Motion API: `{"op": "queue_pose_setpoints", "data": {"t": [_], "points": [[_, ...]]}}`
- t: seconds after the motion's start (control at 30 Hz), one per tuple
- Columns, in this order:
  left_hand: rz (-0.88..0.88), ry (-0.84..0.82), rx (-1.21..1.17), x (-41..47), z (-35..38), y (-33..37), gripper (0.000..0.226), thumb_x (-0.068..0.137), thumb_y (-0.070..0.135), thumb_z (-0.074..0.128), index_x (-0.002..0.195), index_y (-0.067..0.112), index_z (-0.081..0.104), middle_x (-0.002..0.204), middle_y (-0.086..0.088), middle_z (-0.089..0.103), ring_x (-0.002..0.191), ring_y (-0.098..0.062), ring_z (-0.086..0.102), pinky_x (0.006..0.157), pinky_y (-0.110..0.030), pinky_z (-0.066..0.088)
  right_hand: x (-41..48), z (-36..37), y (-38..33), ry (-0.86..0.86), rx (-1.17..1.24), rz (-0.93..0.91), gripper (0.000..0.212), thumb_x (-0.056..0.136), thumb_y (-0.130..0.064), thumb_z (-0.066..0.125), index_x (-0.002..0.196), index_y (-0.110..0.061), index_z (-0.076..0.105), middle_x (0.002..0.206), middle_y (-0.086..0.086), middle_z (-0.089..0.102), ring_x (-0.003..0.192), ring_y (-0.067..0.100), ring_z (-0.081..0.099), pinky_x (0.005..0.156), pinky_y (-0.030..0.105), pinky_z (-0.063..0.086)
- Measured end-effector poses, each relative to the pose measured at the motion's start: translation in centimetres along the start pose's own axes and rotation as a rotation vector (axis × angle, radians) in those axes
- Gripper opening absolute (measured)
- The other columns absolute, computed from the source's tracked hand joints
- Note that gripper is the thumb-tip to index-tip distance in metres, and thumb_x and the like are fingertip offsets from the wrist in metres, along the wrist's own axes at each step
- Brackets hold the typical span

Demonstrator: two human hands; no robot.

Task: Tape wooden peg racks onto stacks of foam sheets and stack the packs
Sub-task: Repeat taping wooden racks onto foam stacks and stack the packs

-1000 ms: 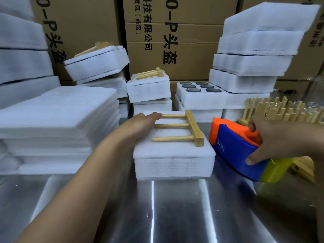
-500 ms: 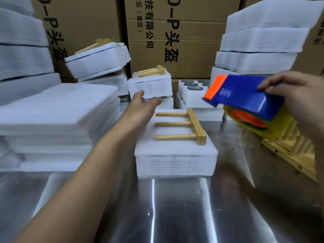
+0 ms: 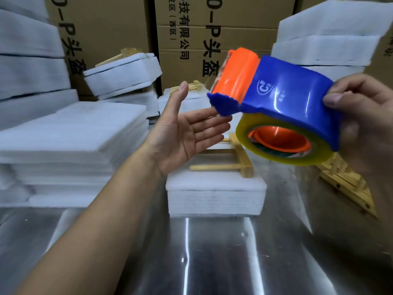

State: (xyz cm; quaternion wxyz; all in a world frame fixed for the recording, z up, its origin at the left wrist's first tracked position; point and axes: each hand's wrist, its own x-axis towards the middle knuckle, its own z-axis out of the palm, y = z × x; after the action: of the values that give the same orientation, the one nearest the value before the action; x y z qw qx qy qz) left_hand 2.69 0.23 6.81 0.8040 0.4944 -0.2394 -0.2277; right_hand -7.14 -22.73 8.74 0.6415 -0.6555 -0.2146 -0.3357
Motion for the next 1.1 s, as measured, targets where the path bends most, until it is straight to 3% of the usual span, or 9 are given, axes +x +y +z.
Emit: {"op": "queue_pose_setpoints", "data": {"t": [0.17,0.33,0.43,0.53,0.7,0.8,0.9,1.0,1.1], "points": [[0.052,-0.005,-0.011,-0.2,-0.2,0.3,0.059,0.063,0.058,0.058,0.092,0.007,0.068,0.086,-0.008,0.072,0.076,-0.017,0.070,0.065,-0.026,0.057,-0.4,0.9,0.2,-0.042,-0.027,-0.013,0.032,0.071,-0.002,0.054,0.056,-0.027,0.067,0.057,-0.012,0.061,0.057,0.002,0.055,0.055,0.014,0.044],[0.035,0.031,-0.063,0.0,0.1,0.1,0.018,0.073,0.024,0.062,0.066,0.012,0.074,0.074,-0.006,0.072,0.065,-0.012,0.070,0.058,-0.021,0.056,-0.3,0.8,0.3,-0.043,-0.029,-0.014,0.031,0.070,-0.003,0.054,0.056,-0.027,0.066,0.057,-0.012,0.060,0.059,0.004,0.055,0.055,0.015,0.044],[0.009,0.121,-0.081,0.1,0.1,0.1,0.026,0.087,0.009,0.055,0.066,0.008,0.070,0.070,-0.007,0.072,0.062,-0.011,0.069,0.055,-0.018,0.055,-0.4,0.8,0.3,-0.043,-0.037,-0.019,0.030,0.070,-0.003,0.054,0.056,-0.027,0.066,0.058,-0.012,0.060,0.060,0.004,0.055,0.056,0.016,0.044],[0.028,0.196,-0.070,0.0,0.3,0.3,0.019,0.089,0.008,0.054,0.072,0.009,0.063,0.063,-0.004,0.070,0.055,-0.007,0.067,0.052,-0.017,0.054,-0.3,0.6,0.4,-0.058,-0.059,-0.034,0.029,0.069,-0.003,0.057,0.057,-0.028,0.067,0.060,-0.013,0.061,0.062,0.005,0.054,0.057,0.017,0.044],[0.026,0.284,-0.040,-0.1,0.6,0.5,0.018,0.090,0.005,0.055,0.073,0.007,0.061,0.056,-0.001,0.067,0.047,-0.005,0.063,0.047,-0.015,0.051,-0.4,0.5,0.5,-0.109,-0.057,-0.077,0.015,0.062,-0.023,0.081,0.064,-0.031,0.069,0.068,-0.015,0.064,0.070,0.003,0.057,0.064,0.018,0.049],[0.066,0.361,-0.021,-0.1,0.5,0.9,0.018,0.089,0.003,0.055,0.072,0.007,0.061,0.054,-0.001,0.066,0.046,-0.004,0.062,0.046,-0.014,0.050,-0.6,0.5,0.5,-0.185,-0.112,-0.107,0.032,0.054,-0.051,0.084,0.076,-0.035,0.066,0.080,-0.018,0.064,0.079,0.001,0.058,0.067,0.018,0.051],[0.105,0.413,-0.018,0.0,0.3,1.1,0.020,0.088,0.002,0.053,0.071,0.007,0.061,0.052,0.000,0.064,0.044,-0.004,0.061,0.045,-0.014,0.049,-0.8,0.6,0.7,-0.256,-0.481,-0.188,0.060,0.049,-0.064,0.082,0.096,-0.044,0.050,0.104,-0.021,0.053,0.099,0.004,0.052,0.079,0.029,0.049],[0.121,0.453,-0.034,0.1,0.1,1.1,0.021,0.088,0.001,0.053,0.069,0.007,0.059,0.050,0.000,0.062,0.042,-0.005,0.059,0.044,-0.014,0.048,-0.8,0.5,1.2,-0.255,-0.815,-0.322,0.075,0.050,-0.049,0.079,0.111,-0.049,0.036,0.119,-0.007,0.038,0.111,0.005,0.045,0.092,0.031,0.043],[0.141,0.473,0.017,0.3,0.1,0.9,0.017,0.087,0.001,0.056,0.071,0.006,0.062,0.052,0.000,0.064,0.044,-0.005,0.060,0.046,-0.014,0.049,-0.5,0.3,1.6,-0.209,-0.889,-0.380,0.086,0.053,-0.028,0.076,0.130,-0.037,0.037,0.125,0.014,0.034,0.121,0.015,0.041,0.097,0.034,0.045]]}}
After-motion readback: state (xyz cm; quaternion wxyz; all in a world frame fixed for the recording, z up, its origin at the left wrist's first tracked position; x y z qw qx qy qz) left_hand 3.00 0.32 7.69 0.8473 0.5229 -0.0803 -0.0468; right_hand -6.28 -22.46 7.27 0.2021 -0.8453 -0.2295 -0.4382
